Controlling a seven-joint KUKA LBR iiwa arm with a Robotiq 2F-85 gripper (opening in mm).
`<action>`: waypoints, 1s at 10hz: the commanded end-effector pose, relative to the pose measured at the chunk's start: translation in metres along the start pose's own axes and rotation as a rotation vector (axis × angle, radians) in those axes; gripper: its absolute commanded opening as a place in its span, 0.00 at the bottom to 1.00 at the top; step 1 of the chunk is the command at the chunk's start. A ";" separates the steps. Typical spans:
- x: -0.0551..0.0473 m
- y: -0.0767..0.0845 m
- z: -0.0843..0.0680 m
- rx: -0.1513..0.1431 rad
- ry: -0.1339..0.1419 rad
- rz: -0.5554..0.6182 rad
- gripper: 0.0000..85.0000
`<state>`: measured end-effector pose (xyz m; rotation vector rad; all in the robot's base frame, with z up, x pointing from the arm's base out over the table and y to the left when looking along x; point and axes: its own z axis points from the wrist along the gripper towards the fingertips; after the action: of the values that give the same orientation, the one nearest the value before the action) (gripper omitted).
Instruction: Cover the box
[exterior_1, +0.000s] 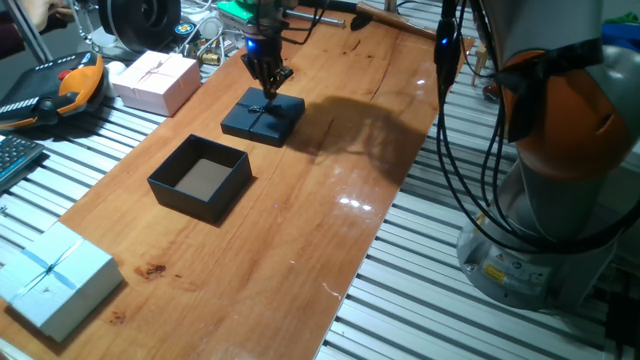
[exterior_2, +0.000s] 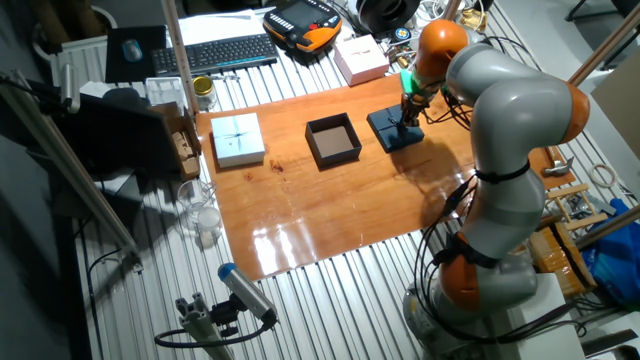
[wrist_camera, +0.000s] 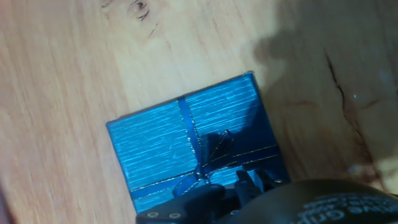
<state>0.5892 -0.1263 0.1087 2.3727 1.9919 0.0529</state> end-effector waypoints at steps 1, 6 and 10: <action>0.000 0.000 0.000 0.003 0.001 -0.003 0.00; 0.000 0.000 0.000 0.075 -0.025 -0.005 0.00; 0.000 0.007 0.005 0.041 -0.039 -0.018 0.00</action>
<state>0.5960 -0.1278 0.1044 2.3612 2.0161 -0.0356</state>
